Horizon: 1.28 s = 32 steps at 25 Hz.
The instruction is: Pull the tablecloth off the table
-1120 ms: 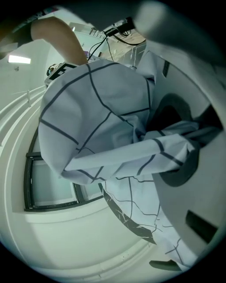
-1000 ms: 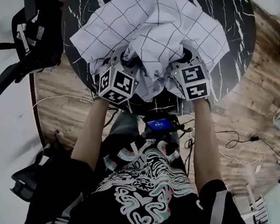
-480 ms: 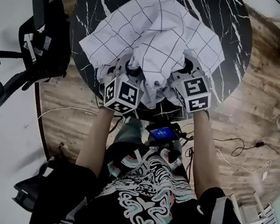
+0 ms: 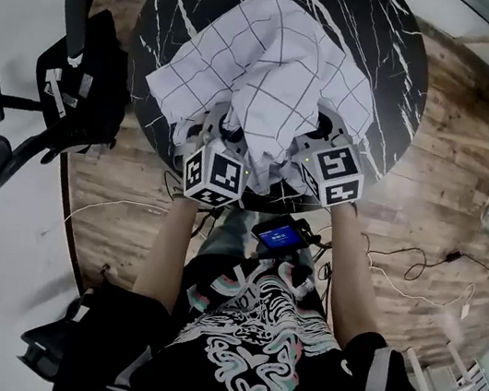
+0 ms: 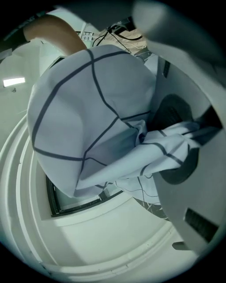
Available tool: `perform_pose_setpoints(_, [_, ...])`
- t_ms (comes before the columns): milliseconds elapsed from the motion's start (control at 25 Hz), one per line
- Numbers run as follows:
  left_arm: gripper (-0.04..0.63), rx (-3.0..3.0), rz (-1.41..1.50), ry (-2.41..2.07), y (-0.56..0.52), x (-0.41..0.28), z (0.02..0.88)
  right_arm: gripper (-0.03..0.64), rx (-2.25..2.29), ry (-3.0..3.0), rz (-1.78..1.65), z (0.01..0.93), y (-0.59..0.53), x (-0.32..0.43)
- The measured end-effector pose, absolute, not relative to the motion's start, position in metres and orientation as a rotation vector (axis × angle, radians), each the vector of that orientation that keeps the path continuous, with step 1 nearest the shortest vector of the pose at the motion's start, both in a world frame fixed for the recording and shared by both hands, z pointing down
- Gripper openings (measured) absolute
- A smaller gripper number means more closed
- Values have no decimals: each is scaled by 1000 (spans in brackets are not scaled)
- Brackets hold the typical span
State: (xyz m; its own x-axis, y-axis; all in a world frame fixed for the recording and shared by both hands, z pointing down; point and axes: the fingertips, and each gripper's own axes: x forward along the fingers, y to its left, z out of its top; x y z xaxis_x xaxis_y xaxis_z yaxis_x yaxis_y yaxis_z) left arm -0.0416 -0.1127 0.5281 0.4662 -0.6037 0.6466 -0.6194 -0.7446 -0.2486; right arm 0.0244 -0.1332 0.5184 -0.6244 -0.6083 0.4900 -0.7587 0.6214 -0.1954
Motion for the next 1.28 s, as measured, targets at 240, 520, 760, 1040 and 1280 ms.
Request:
perform_pose_setpoints(240, [100, 2702, 1156, -1132, -110, -43, 514, 86, 1123, -2485, 529, 504, -128, 22])
perform_pose_setpoints(520, [100, 2733, 1137, -1160, -112, -44, 497, 84, 1167, -2508, 491, 484, -128, 20])
perform_pose_setpoints(760, [98, 2756, 1100, -1204, -113, -47, 478, 84, 1188, -2539, 451, 462, -127, 15])
perform_pose_setpoints(1040, [97, 2828, 1073, -1241, -118, -45, 446, 84, 1237, -2579, 387, 427, -128, 16])
perform_pose_setpoints(1280, [97, 2888, 1048, -1266, -119, -41, 416, 84, 1275, -2607, 336, 396, -127, 19])
